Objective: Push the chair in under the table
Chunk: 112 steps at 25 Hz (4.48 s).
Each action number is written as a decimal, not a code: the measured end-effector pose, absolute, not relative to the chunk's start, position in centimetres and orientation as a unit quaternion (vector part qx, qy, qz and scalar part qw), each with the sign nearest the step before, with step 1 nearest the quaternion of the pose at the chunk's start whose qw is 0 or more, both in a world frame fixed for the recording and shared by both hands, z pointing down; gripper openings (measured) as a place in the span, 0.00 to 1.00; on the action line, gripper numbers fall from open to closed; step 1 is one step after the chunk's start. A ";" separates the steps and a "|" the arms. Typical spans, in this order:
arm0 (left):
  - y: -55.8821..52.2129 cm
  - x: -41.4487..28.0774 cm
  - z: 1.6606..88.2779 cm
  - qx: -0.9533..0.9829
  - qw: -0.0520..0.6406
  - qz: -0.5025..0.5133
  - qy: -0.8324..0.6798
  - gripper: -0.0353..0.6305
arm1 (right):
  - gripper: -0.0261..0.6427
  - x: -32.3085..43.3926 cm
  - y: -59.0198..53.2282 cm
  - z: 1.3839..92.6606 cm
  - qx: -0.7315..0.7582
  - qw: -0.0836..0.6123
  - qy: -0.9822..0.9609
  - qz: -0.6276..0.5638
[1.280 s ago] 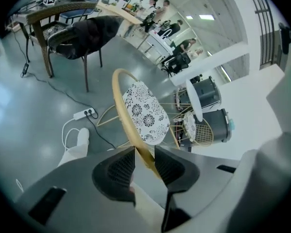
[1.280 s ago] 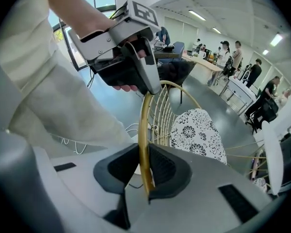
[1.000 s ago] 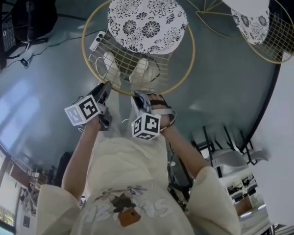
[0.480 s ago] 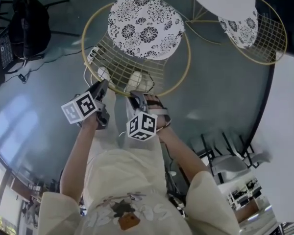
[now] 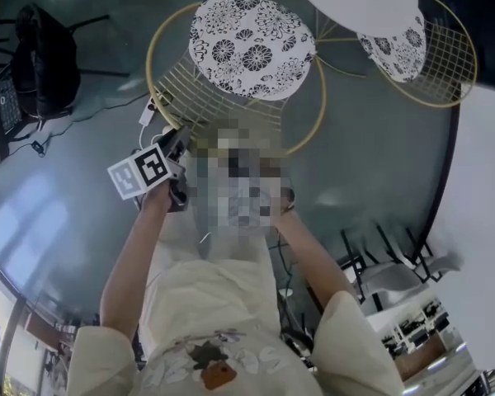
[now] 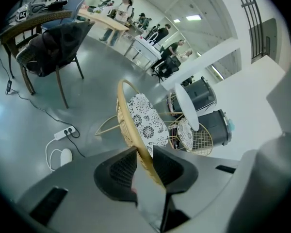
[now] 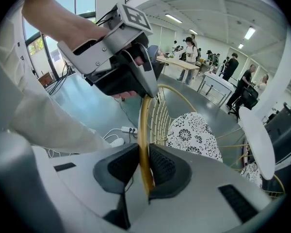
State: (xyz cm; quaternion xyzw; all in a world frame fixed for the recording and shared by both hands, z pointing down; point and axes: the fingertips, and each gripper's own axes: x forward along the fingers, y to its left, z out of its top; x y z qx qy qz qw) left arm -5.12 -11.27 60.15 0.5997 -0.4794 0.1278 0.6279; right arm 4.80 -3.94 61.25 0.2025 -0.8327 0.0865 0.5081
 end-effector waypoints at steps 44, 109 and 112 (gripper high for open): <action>-8.4 -3.1 46.1 0.764 0.472 0.223 -0.379 0.22 | 0.15 12.8 -3.3 47.4 0.490 0.203 -0.796 0.291; 29.9 5.9 28.5 0.915 0.217 0.243 -0.238 0.07 | 0.09 9.5 29.7 30.6 0.494 -0.010 -0.811 0.312; 30.2 5.6 28.7 0.911 0.224 0.247 -0.241 0.07 | 0.09 9.1 29.9 30.7 0.490 -0.002 -0.814 0.312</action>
